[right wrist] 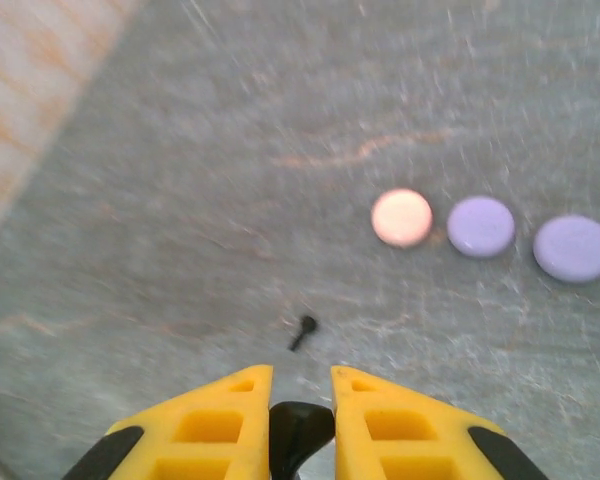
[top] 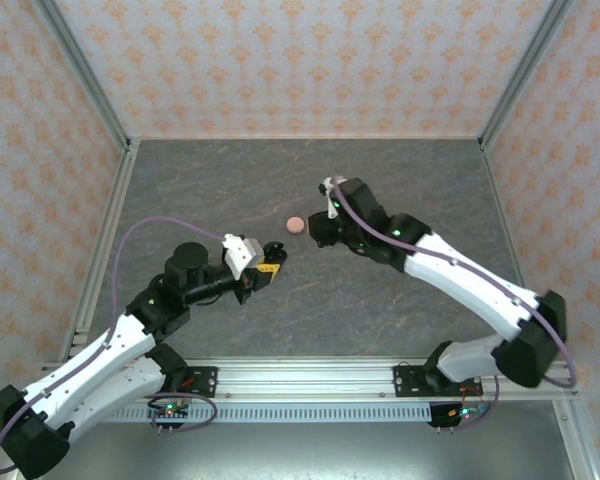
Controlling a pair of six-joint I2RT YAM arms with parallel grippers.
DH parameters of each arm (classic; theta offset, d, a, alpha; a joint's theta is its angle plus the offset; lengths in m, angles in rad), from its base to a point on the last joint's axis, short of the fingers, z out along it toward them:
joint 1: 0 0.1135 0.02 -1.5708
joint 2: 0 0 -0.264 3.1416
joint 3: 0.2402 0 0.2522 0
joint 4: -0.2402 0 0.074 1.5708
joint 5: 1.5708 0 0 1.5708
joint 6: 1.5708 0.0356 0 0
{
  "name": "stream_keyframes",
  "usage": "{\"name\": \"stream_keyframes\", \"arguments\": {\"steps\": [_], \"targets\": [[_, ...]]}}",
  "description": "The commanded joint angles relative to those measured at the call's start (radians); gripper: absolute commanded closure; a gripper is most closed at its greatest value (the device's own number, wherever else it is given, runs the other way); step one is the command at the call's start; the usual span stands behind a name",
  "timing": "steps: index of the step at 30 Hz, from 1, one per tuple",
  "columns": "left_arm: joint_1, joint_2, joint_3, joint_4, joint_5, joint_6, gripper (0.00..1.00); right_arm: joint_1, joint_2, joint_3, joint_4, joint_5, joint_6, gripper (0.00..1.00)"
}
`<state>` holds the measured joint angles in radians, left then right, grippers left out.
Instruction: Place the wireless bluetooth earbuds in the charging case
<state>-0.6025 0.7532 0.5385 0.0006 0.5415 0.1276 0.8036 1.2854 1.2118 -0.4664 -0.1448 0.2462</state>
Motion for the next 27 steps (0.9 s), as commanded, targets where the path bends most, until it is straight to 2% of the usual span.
{"name": "stream_keyframes", "arguments": {"steps": [1, 6, 12, 27], "targets": [[-0.006, 0.021, -0.011, 0.130, -0.033, -0.036, 1.00, 0.033, -0.069, -0.068, 0.124, -0.007, 0.087, 0.83], [-0.006, 0.077, 0.009, 0.134, -0.037, -0.047, 1.00, 0.130, -0.155, -0.137, 0.246, 0.069, 0.106, 0.83], [-0.006, 0.106, 0.017, 0.153, -0.044, -0.069, 1.00, 0.244, -0.152, -0.172, 0.344, 0.190, 0.068, 0.83], [-0.006, 0.098, 0.012, 0.147, -0.040, -0.071, 1.00, 0.284, -0.003, -0.095, 0.336, 0.226, 0.018, 0.83]]}}
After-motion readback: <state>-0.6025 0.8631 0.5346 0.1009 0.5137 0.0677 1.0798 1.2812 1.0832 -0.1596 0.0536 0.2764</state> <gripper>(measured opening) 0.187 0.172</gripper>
